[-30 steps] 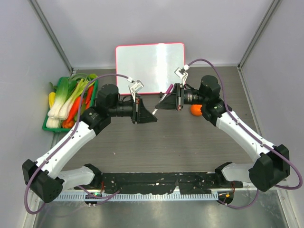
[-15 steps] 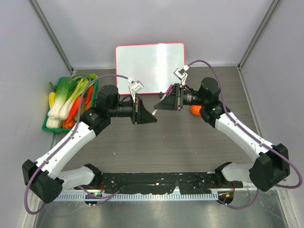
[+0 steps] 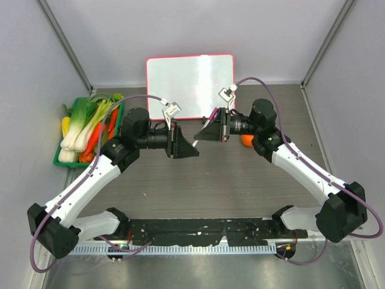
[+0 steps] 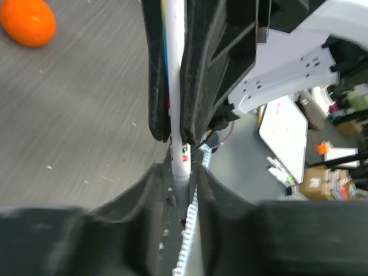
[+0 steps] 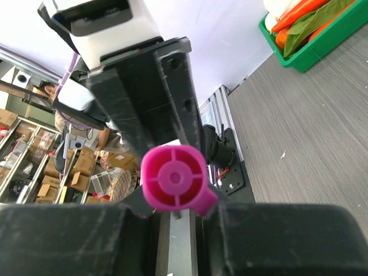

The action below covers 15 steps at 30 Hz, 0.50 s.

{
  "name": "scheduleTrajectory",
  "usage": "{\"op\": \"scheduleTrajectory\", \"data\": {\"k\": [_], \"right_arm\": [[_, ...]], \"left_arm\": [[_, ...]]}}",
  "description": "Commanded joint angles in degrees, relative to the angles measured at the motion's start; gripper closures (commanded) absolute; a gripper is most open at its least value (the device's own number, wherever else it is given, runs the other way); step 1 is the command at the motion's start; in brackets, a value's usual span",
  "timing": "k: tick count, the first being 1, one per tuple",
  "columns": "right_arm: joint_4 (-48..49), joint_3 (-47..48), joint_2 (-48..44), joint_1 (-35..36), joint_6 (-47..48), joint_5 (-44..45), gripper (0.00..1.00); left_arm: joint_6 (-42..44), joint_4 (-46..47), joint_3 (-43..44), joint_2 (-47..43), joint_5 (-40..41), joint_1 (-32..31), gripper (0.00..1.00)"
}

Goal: Write a sentence on the whiteboard
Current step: Pass from the left arm to the right

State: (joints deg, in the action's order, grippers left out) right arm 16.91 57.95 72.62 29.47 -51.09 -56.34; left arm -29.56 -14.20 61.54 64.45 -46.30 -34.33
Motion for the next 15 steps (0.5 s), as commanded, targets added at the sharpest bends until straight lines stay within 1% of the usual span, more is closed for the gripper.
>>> {"op": "scheduleTrajectory", "data": {"k": [1, 2, 3, 4, 6, 10, 13, 15], "right_arm": [[-3.52, 2.25, -1.60, 0.50, 2.48, 1.74, 0.99], [-5.11, 3.03, -1.69, 0.67, 4.75, 2.54, 0.99], [-8.17, 3.56, -1.78, 0.59, 5.99, 4.37, 0.99], [-9.25, 3.74, -1.78, 0.67, 7.74, 5.44, 0.99], [-14.42, 4.10, -1.87, 0.50, 10.03, 8.86, 0.99], [-20.59, 3.92, -2.04, -0.73, 12.86, 16.85, 0.99], [-21.74, 2.26, -2.39, -3.53, 12.77, 19.15, 0.99], [-21.92, 0.85, -3.09, -5.91, 12.16, 19.68, 0.99]], "left_arm": [[0.82, 1.27, 0.43, -1.69, 0.69, 0.22, 0.41], [0.56, 1.80, 0.34, -2.04, 0.78, 0.14, 0.25], [0.04, 2.33, -0.01, -2.48, 1.30, 0.14, 0.17], [-0.32, 2.85, -0.28, -3.27, 2.00, 0.14, 0.11], [-0.41, 3.21, -0.98, -4.85, 4.54, 0.31, 0.01], [-0.50, 1.99, -2.03, -6.87, 11.74, 1.10, 0.00], [-0.15, -1.35, -1.95, -6.09, 18.42, 2.85, 0.00], [-0.41, -3.37, -1.69, -3.72, 21.85, 5.05, 0.00]]}}
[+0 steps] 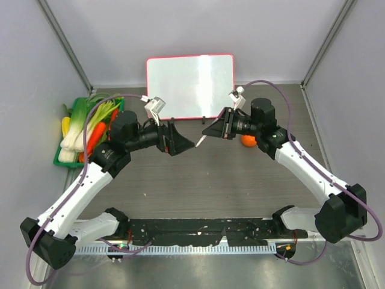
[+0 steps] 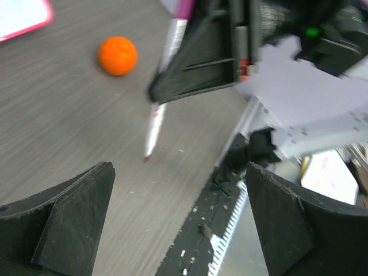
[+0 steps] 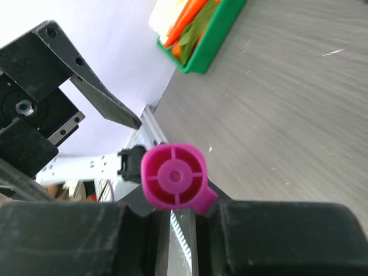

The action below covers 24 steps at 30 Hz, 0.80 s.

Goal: Write a sentence on the whiteboard
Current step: Pass from the left arm to the right, then move the whiteboard stand to the center of the board.

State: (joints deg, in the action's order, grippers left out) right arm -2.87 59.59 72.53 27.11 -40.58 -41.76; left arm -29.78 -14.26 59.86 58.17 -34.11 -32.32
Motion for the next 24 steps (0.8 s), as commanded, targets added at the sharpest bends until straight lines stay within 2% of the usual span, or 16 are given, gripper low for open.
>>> {"op": "scheduleTrajectory", "data": {"k": [1, 7, 11, 16, 20, 23, 24], "right_arm": [[-2.14, -1.75, -3.27, -5.21, 1.55, 5.11, 0.99], [-2.31, -4.57, -4.77, -10.41, 2.26, 4.14, 0.99], [-2.31, -5.98, -4.51, -11.55, 2.61, 4.23, 0.99], [-2.22, -6.59, -3.19, -12.26, 3.05, 4.41, 0.99], [-2.31, -6.77, -2.40, -13.14, 3.57, 4.49, 0.99], [-2.31, -7.12, -1.69, -13.93, 4.01, 4.14, 0.99], [-2.22, -7.04, -1.52, -14.28, 4.10, 4.14, 0.99]], "left_arm": [[-0.63, -3.93, 0.35, 3.87, 10.89, 4.27, 0.00], [-1.43, -8.49, 4.12, 15.54, 24.07, 8.14, 0.00], [0.86, -12.97, 12.01, 28.10, 30.85, 8.15, 0.00], [3.94, -13.95, 21.69, 43.14, 37.79, 8.15, 0.03], [5.61, -15.09, 29.78, 54.21, 40.78, 8.15, 0.10], [6.75, -15.36, 34.26, 59.85, 43.50, 8.23, 0.13], [7.45, -14.92, 35.49, 61.08, 43.69, 8.23, 0.17]]}}
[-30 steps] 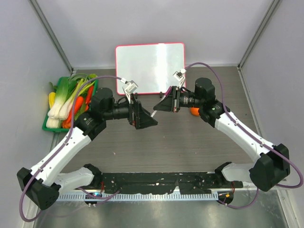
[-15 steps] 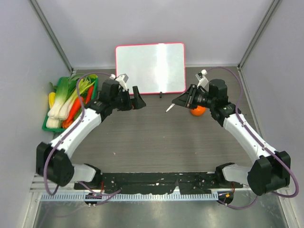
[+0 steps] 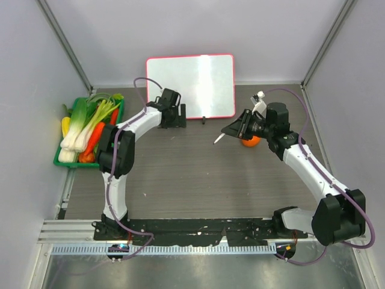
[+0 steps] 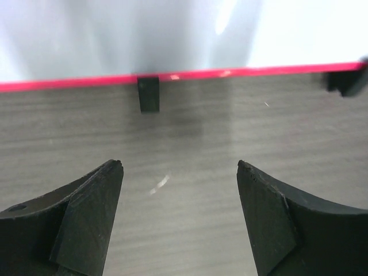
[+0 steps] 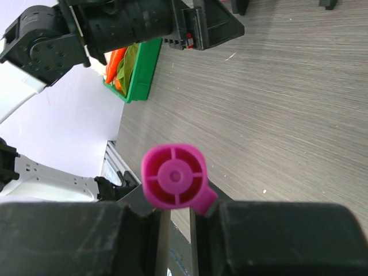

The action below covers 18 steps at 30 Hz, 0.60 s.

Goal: Write a sentence on the whiteboard
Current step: Move the whiteboard stand to the center of the board.

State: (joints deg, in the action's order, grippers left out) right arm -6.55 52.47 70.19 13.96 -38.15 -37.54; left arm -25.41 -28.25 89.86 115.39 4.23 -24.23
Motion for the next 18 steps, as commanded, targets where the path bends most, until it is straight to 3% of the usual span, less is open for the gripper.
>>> {"op": "scheduleTrajectory", "data": {"k": [1, 9, 15, 18], "right_arm": [[1.45, 0.00, 1.00, -1.30, 2.02, -0.25, 0.99], [1.45, -0.88, 1.96, -3.14, 2.99, -0.78, 0.99], [1.80, -0.61, 3.54, -3.32, 3.08, -1.39, 0.99], [2.06, -0.52, 3.99, -3.41, 3.00, -1.40, 0.99]], "left_arm": [[3.35, -0.49, 6.11, 5.35, 5.44, 0.15, 0.19], [4.32, -0.93, 9.72, 12.31, 6.15, 1.20, 0.35], [3.52, 1.53, 9.36, 13.98, 4.21, 3.31, 0.39], [3.61, 2.06, 10.24, 14.86, 3.59, 3.75, 0.50]]}}
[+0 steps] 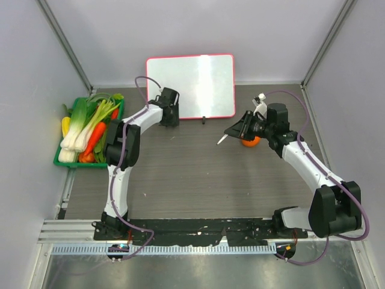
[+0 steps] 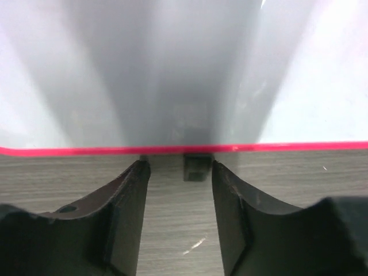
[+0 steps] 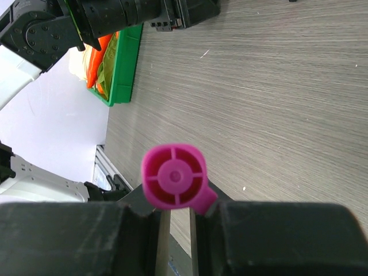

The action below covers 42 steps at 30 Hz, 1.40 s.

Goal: Write a sentence on the whiteboard
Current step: Move the whiteboard stand to the center of the board.

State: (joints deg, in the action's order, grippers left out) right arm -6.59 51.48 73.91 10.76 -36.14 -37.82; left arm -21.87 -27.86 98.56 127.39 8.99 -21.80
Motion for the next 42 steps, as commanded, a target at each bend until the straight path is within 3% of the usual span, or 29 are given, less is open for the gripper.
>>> {"op": "scheduleTrajectory", "data": {"k": [1, 3, 7, 9, 22, 42], "right_arm": [[2.19, 0.37, 0.36, -0.30, 0.90, -1.11, 0.99], [2.63, 0.02, 0.62, -0.13, 0.63, -1.11, 0.99], [2.90, -0.51, 0.62, -0.22, 0.11, -1.64, 0.99], [2.90, -0.77, 0.27, -0.13, 0.11, -1.64, 0.99], [0.09, -1.91, -5.61, -0.22, 0.28, -0.32, 0.99], [-7.38, -5.43, -18.45, -0.22, 0.81, 2.58, 0.99]], "left_arm": [[0.16, 2.10, 1.72, 3.12, -1.52, 1.32, 0.54], [0.33, 2.72, 2.16, 4.00, -2.49, 1.32, 0.62], [0.51, 2.54, 2.34, 4.71, -3.45, 1.32, 0.93], [0.60, 3.16, 0.50, 3.92, -3.89, 1.32, 1.00], [-4.23, 9.92, -20.41, -9.43, -6.18, -1.57, 1.00], [-24.18, 10.20, -50.22, -33.87, 5.24, -20.90, 1.00]]}}
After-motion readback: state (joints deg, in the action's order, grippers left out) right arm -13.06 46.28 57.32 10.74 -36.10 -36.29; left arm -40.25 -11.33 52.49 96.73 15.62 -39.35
